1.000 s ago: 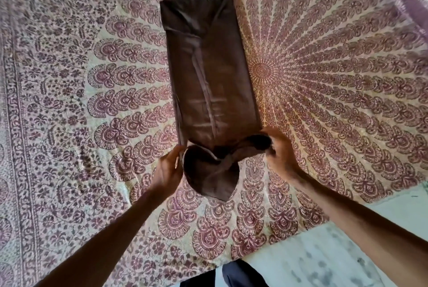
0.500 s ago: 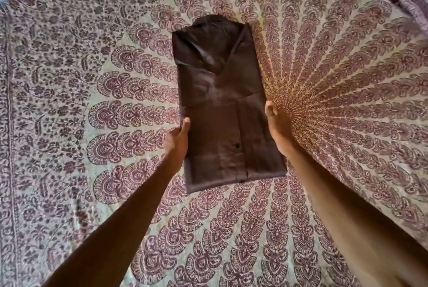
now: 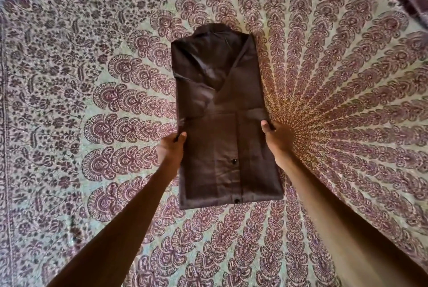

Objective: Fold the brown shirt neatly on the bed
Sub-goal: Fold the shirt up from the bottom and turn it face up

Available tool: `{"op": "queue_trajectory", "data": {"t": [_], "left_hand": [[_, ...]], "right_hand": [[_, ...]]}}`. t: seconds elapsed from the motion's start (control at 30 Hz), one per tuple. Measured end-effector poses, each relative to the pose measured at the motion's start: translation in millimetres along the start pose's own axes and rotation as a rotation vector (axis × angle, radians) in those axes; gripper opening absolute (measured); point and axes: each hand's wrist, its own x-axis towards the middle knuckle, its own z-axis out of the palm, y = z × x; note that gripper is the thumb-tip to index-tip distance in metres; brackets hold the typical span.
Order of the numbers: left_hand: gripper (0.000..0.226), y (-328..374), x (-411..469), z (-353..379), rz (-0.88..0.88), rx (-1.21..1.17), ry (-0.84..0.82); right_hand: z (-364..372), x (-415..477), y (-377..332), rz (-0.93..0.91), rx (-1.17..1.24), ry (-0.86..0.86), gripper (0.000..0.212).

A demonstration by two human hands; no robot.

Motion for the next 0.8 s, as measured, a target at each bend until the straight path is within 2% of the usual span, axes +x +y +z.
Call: {"op": "queue_trajectory", "data": {"t": [0.17, 0.3, 0.37, 0.43, 0.47, 0.53, 0.6, 0.63, 0.7, 0.8], "left_hand": [[0.031, 16, -6, 4, 0.033, 0.027, 0.088], [0.031, 21, -8, 3, -0.006, 0.013, 0.135], [0.031, 23, -10, 4, 0.003, 0.048, 0.137], [0.033, 20, -8, 2, 0.101, 0.059, 0.166], [0.037, 14, -6, -1, 0.225, 0.086, 0.191], [0.037, -2, 2, -13, 0.643, 0.319, 0.207], [0.043, -18, 15, -27, 1.076, 0.547, 0.114], [0.05, -25, 20, -35, 1.23, 0.62, 0.03], [0.053, -41, 30, -46, 1.442, 0.776, -0.134], [0.051, -57, 44, -58, 1.565, 1.052, -0.277]], "right_hand": [[-1, 9, -4, -0.001, 0.004, -0.03, 0.027], [-6, 12, -12, -0.036, -0.062, -0.016, 0.032], [-9, 9, -18, -0.089, -0.17, 0.007, 0.027], [-11, 6, -19, -0.226, -0.285, 0.071, 0.031], [-12, 4, -16, -0.355, -0.348, 0.104, 0.035], [-21, 3, -4, -0.654, -0.48, 0.117, 0.039], [-33, 6, 16, -0.931, -0.641, 0.04, 0.05], [-40, 7, 24, -1.048, -0.724, -0.033, 0.056], [-54, 8, 39, -1.211, -0.871, -0.186, 0.063], [-70, 17, 48, -1.367, -1.004, -0.307, 0.059]]}}
